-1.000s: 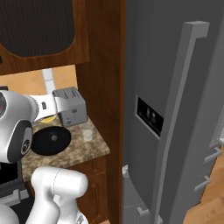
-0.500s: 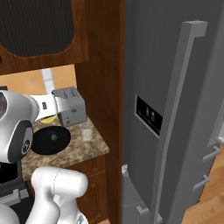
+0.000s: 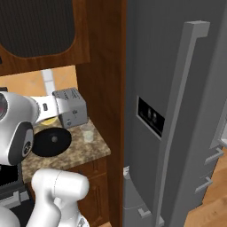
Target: Grab a lemon wedge from the fridge and one ice cube from the ice bowl, and put them in the glass of lemonade.
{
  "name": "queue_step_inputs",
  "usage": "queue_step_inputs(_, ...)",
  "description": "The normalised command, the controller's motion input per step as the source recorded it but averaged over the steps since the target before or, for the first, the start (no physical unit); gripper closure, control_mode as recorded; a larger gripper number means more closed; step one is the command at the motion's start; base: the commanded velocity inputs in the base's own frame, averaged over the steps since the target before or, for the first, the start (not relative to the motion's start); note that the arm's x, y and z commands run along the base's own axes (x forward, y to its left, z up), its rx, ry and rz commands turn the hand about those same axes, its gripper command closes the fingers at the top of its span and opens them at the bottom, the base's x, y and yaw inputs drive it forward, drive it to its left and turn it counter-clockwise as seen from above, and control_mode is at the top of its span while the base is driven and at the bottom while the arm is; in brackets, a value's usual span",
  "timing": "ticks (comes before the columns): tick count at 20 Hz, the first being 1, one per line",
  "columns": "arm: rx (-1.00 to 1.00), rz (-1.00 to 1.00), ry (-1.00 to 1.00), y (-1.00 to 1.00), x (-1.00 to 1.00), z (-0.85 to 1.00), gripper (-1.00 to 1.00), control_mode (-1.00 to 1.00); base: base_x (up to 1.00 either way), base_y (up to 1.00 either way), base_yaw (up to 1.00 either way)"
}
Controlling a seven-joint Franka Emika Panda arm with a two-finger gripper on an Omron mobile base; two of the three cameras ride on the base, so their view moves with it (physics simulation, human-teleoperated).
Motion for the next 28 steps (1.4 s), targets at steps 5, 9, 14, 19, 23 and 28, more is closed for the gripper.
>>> queue_step_inputs(5,-0.07,0.1,0.05,0.43,0.0,-0.07,1.0,-1.0,0.0,0.0,0.0)
queue_step_inputs(9,-0.19,0.26,0.09,0.34,-0.02,-0.06,1.0,-1.0,0.0,0.0,0.0)
queue_step_inputs(14,-0.23,0.37,-0.09,0.01,-0.02,0.0,1.0,-1.0,0.0,0.0,0.0)
queue_step_inputs(19,-0.39,0.31,-0.11,0.0,-0.21,-0.04,1.0,-1.0,0.0,0.0,0.0)
queue_step_inputs(23,-0.46,0.21,0.06,0.0,-0.21,0.0,1.0,-1.0,0.0,0.0,0.0)
queue_step_inputs(28,-0.49,0.26,0.02,0.0,-0.18,0.0,1.0,-1.0,0.0,0.0,0.0)
